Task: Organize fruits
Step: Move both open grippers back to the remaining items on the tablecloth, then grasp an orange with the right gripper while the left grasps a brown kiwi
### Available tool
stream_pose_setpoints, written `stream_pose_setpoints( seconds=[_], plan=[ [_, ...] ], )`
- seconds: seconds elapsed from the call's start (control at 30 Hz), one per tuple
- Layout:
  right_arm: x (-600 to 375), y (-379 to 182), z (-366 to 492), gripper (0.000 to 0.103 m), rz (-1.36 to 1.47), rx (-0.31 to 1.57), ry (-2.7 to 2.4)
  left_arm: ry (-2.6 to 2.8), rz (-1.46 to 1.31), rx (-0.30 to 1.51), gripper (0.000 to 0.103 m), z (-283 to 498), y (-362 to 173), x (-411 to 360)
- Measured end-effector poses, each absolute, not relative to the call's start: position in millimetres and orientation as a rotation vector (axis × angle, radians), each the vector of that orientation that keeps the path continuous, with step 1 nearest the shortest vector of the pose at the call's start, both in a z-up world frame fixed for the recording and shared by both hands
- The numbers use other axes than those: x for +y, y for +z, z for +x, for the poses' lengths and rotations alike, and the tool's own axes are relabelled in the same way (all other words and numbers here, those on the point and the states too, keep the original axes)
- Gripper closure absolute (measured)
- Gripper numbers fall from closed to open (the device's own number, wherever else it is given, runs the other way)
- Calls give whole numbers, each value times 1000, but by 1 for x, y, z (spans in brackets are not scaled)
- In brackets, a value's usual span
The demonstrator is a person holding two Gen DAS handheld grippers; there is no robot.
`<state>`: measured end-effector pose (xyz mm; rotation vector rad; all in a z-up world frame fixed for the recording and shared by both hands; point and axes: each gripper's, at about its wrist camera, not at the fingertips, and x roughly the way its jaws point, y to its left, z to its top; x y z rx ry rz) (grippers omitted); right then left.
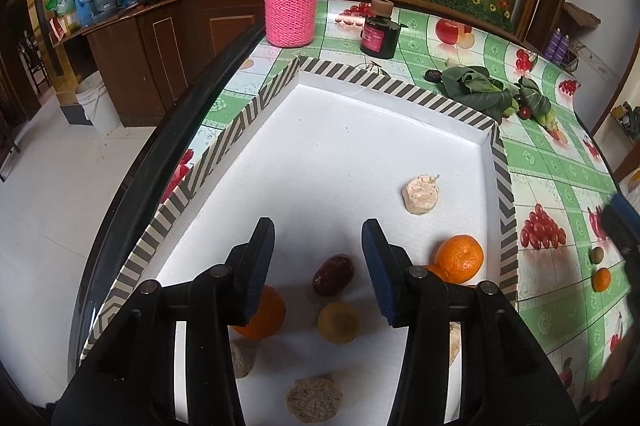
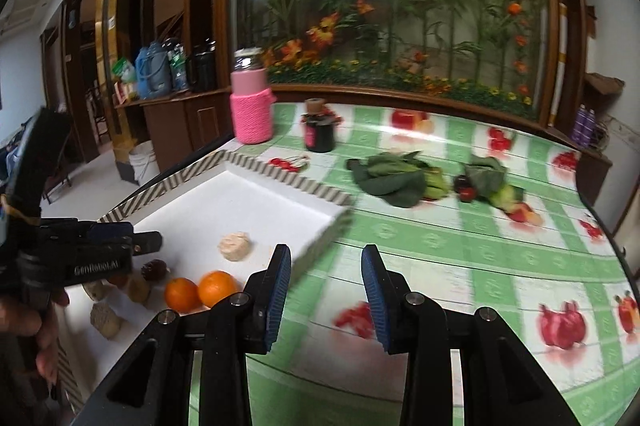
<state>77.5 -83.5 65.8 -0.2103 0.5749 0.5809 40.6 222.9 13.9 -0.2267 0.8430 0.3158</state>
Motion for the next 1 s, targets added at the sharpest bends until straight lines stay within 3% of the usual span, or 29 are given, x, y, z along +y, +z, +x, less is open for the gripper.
stream_pose_setpoints(
  seconds=[0.37, 0.6, 1.0],
  plan=[
    [-256, 78, 75, 68, -178, 637, 366, 216, -265, 637, 58, 23, 46, 210],
    [-273, 46, 66, 67, -180, 725, 425, -195, -139, 528, 58, 12, 67, 127],
    [-235, 17, 89, 67, -245, 833, 486, -336, -38, 716, 58, 25, 27, 57]
  ],
)
